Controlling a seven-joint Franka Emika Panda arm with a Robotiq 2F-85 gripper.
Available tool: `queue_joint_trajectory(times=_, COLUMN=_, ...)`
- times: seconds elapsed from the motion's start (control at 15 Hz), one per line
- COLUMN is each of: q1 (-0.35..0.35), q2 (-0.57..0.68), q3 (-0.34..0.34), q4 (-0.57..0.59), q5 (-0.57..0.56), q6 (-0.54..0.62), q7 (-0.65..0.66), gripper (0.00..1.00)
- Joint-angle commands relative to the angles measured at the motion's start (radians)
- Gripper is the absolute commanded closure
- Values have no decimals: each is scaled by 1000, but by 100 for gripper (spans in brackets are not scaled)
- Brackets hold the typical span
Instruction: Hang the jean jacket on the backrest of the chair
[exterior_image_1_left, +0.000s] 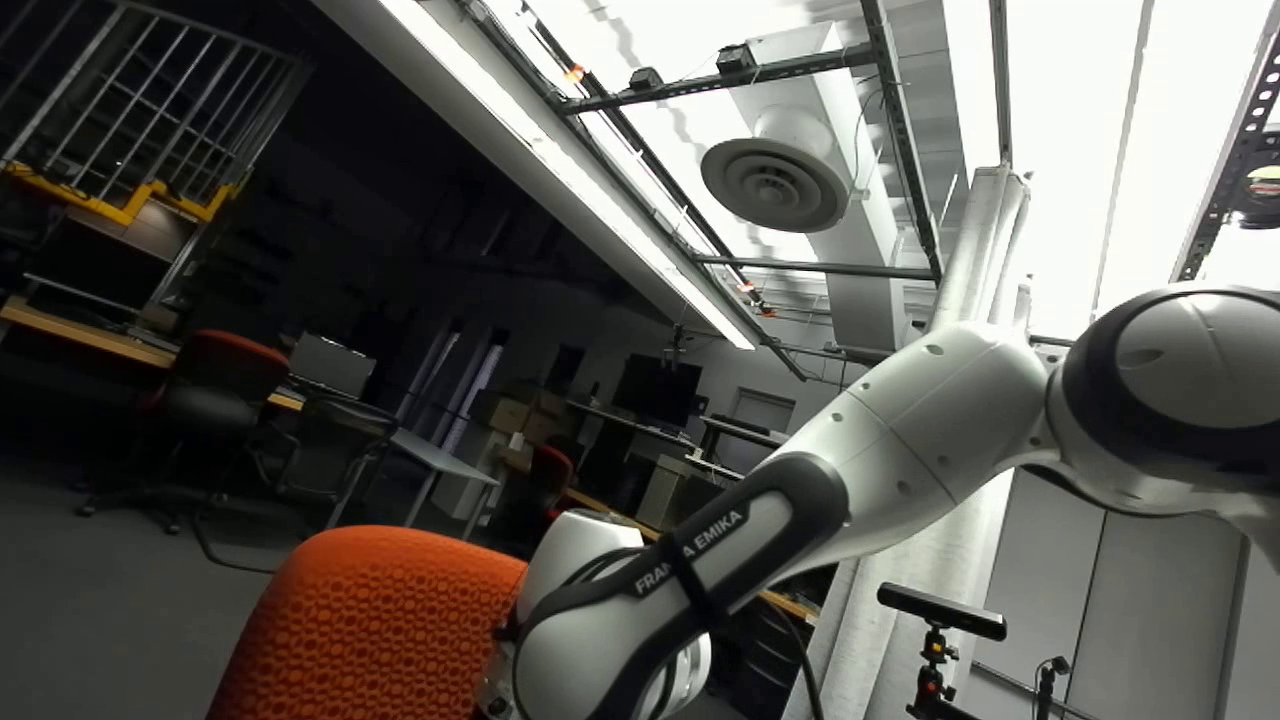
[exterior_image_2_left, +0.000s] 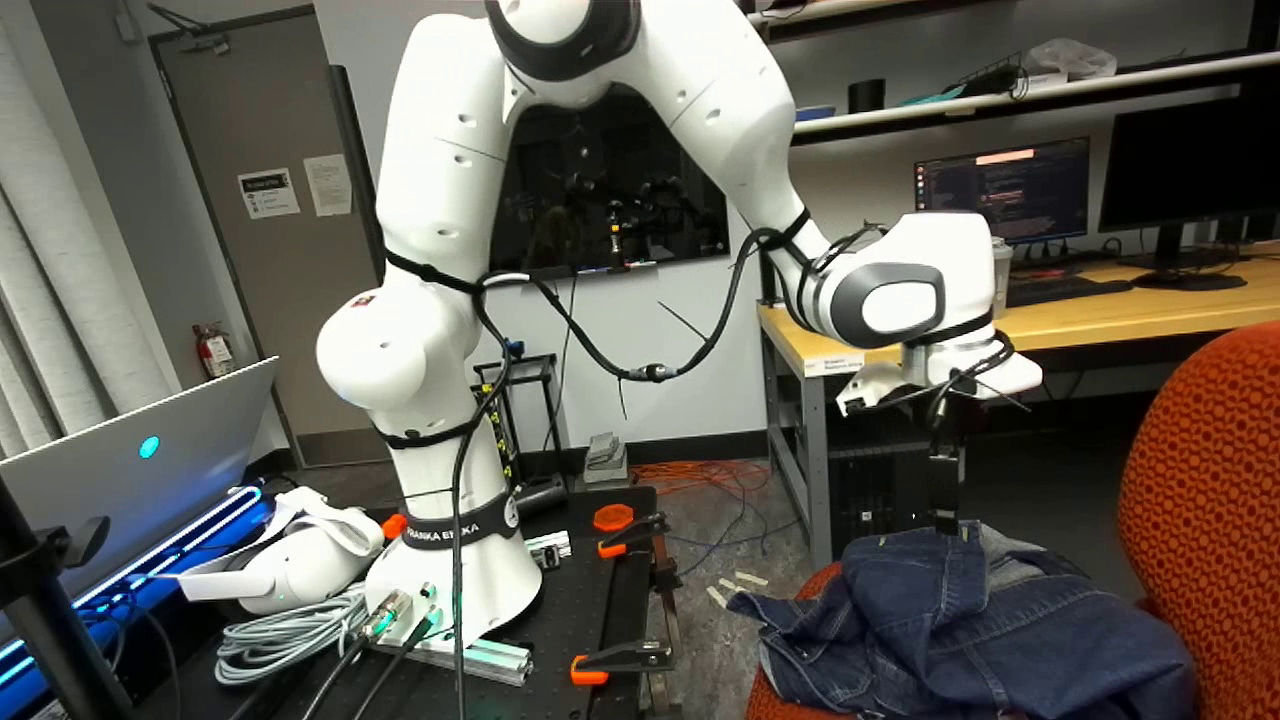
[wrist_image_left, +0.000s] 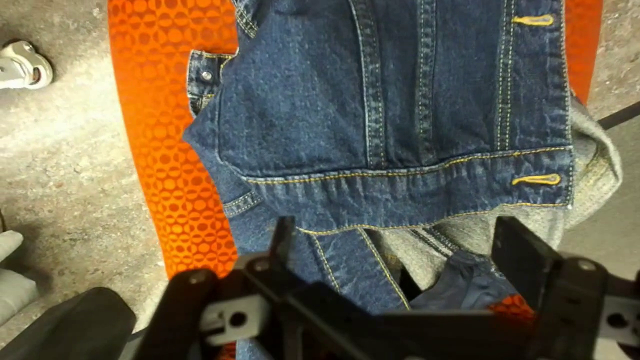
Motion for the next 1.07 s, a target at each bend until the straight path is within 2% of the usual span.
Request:
queue_joint_trajectory(times=0.0, q1=44, q2=123, q3=-36, q4=122, q5=25, q6=-24, q7=42, gripper=0)
queue_joint_trajectory(times=0.87, q1=127, q2=332, q3=-48, q4=254, q5=103, q6=-41, q7=94, gripper=0)
queue_joint_trajectory(times=0.93, q1=131, q2=344, q3=-51, q4=264, q5=103, q6=-44, q7=103, gripper=6)
queue_joint_trajectory(times=1.0, q1=134, q2=353, q3=-54, q4=273, q5=104, q6=-44, q7=109, gripper=26)
